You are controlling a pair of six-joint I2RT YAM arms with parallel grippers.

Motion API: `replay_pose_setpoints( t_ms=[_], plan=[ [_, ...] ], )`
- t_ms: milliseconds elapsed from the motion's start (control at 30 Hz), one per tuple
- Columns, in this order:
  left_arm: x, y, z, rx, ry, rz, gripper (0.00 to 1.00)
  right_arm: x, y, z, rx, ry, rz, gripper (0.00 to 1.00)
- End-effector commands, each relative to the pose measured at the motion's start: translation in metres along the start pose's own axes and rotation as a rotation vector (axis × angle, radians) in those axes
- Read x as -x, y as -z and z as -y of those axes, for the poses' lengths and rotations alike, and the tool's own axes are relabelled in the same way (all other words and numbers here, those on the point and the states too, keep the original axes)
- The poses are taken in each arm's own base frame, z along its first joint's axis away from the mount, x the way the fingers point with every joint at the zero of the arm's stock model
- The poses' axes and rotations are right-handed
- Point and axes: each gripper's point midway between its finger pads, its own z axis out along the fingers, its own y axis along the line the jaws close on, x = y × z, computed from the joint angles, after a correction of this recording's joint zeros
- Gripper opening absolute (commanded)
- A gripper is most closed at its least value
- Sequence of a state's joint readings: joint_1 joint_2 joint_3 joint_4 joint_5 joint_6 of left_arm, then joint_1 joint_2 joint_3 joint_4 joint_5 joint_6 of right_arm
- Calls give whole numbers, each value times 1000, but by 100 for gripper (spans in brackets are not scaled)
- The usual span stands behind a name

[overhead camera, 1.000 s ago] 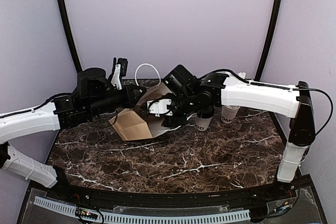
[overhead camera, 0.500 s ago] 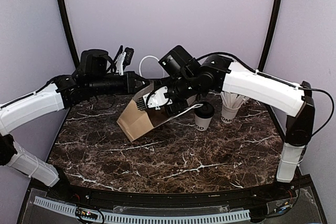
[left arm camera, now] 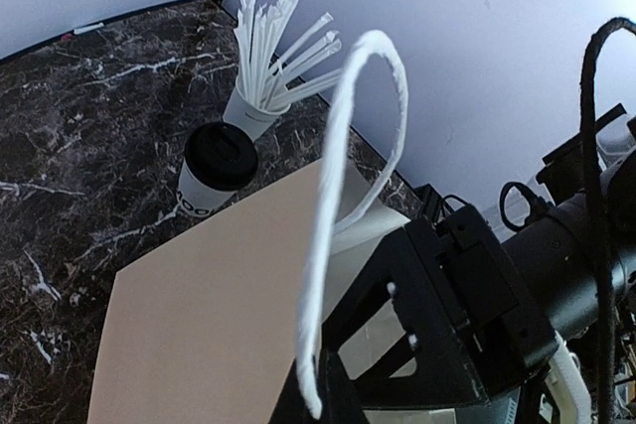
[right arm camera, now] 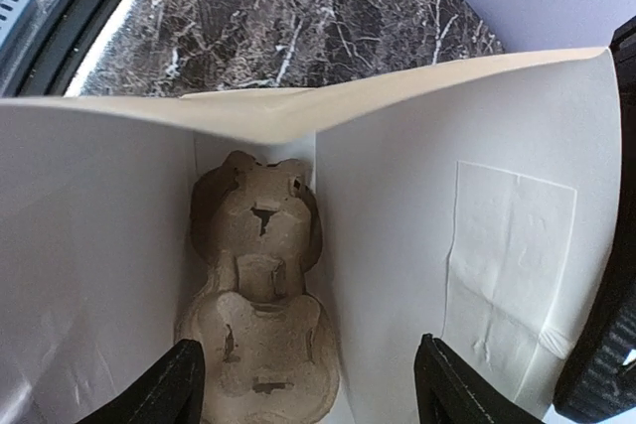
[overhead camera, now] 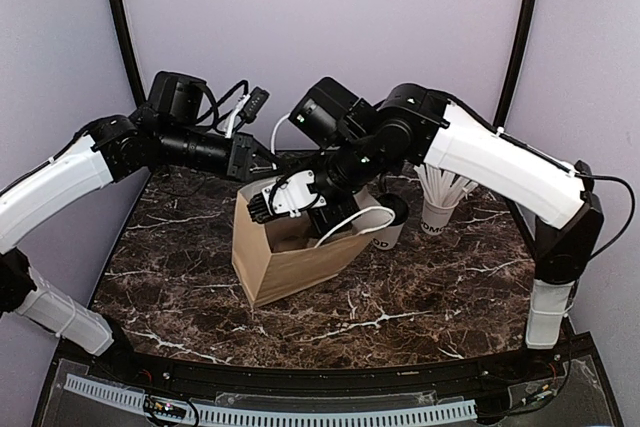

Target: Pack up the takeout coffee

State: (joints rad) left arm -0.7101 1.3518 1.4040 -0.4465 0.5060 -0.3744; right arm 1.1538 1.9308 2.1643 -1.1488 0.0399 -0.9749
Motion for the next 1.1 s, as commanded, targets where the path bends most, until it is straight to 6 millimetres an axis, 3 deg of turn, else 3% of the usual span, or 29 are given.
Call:
replay_pose_setpoints(
  t_ms=[0,200,400,533,833,933,1067],
  plan=[
    [-23,1,8,-72,-12,-109,0,-4,-13,-44,192,-89,-14,74],
    [-37,-10,1,-88,-27,-164,0,-17,-34,-63,243,-81,-57,75],
    [-39,-14,-4,-75,-45,-174,0,-32,-51,-63,250,-77,-100,80],
    [-40,-13,-8,-57,-58,-176,0,-40,-54,-61,229,-45,-134,98],
    [-41,-16,-18,-24,-66,-172,0,-80,-67,-55,177,-2,-355,99],
    [-41,-18,-20,-21,-68,-175,0,-84,-67,-55,182,-4,-373,99],
    [-37,-17,-28,28,-66,-167,27,-71,-58,-46,167,-32,-305,99]
  ],
)
